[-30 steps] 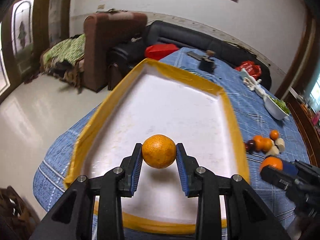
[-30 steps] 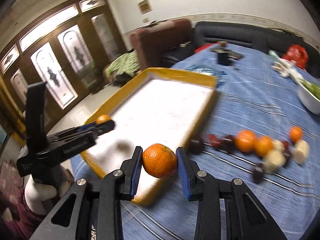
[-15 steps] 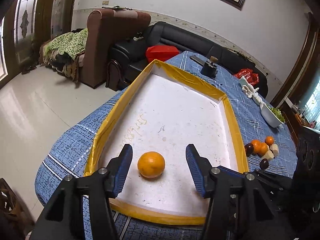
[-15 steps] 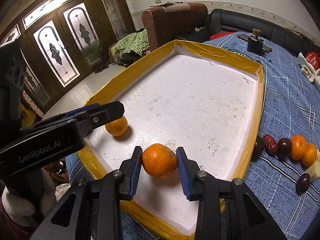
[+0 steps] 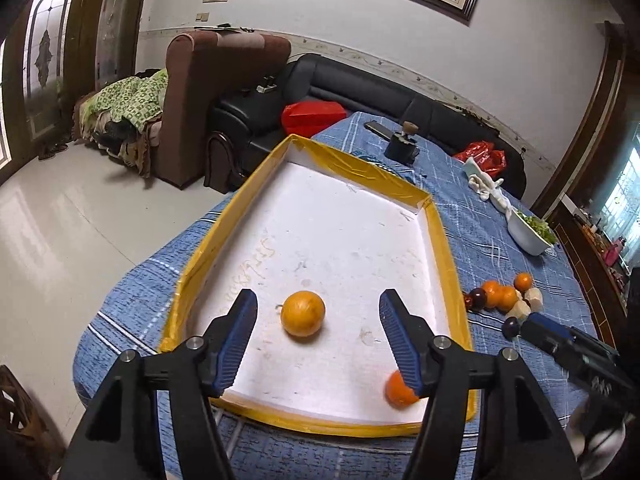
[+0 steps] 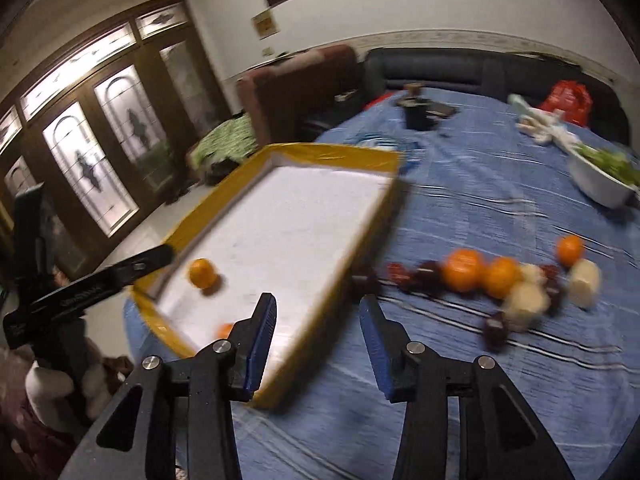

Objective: Organize fruits
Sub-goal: 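Carry both oranges over the yellow tray and open both grippers to drop them, then grasp a dried red date with the left gripper while the right gripper grasps a dark plum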

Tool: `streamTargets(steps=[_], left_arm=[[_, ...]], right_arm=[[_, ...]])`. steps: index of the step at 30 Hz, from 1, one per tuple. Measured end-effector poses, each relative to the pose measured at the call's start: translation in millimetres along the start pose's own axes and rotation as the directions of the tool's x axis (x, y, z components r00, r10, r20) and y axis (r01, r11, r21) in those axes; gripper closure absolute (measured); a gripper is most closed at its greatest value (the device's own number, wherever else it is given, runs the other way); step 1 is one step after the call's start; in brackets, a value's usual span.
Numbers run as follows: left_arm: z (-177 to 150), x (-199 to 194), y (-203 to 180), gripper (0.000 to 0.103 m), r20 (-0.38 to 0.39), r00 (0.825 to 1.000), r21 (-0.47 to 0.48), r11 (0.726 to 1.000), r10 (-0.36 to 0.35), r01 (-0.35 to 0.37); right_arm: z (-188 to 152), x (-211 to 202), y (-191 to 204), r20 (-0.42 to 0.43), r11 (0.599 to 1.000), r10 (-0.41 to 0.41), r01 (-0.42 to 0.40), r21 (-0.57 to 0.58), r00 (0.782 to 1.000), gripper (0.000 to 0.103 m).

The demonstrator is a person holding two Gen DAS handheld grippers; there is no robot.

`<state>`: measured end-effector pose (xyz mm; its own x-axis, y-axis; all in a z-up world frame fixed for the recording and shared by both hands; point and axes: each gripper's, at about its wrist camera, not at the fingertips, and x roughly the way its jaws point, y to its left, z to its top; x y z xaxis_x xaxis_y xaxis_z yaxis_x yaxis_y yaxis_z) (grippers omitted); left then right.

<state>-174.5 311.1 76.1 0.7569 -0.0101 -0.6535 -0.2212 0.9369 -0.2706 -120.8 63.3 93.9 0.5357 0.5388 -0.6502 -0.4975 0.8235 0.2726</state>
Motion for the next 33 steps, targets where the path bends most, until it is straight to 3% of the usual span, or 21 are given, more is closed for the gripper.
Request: streamTargets(steps=[3,7,16,19,22,24,26,28,33], left_arm=[[-2,2,-13,0.040,-0.008,1.000,0.014,1.000,-0.021,0.021],[-6,5,-29,0.037,-0.023,0.999,0.046,0.998,-0.042,0.043],[-8,4,-38,0.035,-0.029,0.999,0.065,0.997,-0.045,0.047],[-10,5,-38,0.035,-0.039,0.998,0.063,0.997,-0.048,0.051],[-12,5,-36,0.035,-0.048,0.997,0.062,0.996,-0.055,0.057],[-13,6,-35,0.035,-0.053,0.997,0.063,0.996,-0.059,0.062],[-12,6,-33,0.035,-0.055,0.996,0.067,0.995,-0.064,0.068],[-12,6,-32,0.035,-0.053,0.996,0.072,0.995,-0.070,0.073],[-12,8,-35,0.035,-0.054,0.993,0.075,0.991,-0.104,0.108]], right_arm=[[-5,-12,-42,0.002,0.993,-0.092,0.092,0.078,0.996,0.055],[2,-11,-65,-0.014,0.987,-0.122,0.123,0.106,0.992,0.055],[42,46,-46,-0.077,0.996,-0.091,0.092,0.008,0.993,0.055],[54,74,-41,-0.115,0.990,-0.140,0.137,-0.029,0.983,0.055],[60,107,-38,-0.183,0.972,-0.225,0.209,-0.105,0.957,0.056],[55,122,-37,-0.241,0.968,-0.236,0.205,-0.147,0.941,0.062],[49,121,-32,-0.245,0.971,-0.205,0.167,-0.169,0.947,0.061],[41,108,-27,-0.249,0.969,-0.203,0.157,-0.192,0.947,0.061],[15,52,-33,-0.260,0.981,-0.095,0.046,-0.188,0.961,0.061]])
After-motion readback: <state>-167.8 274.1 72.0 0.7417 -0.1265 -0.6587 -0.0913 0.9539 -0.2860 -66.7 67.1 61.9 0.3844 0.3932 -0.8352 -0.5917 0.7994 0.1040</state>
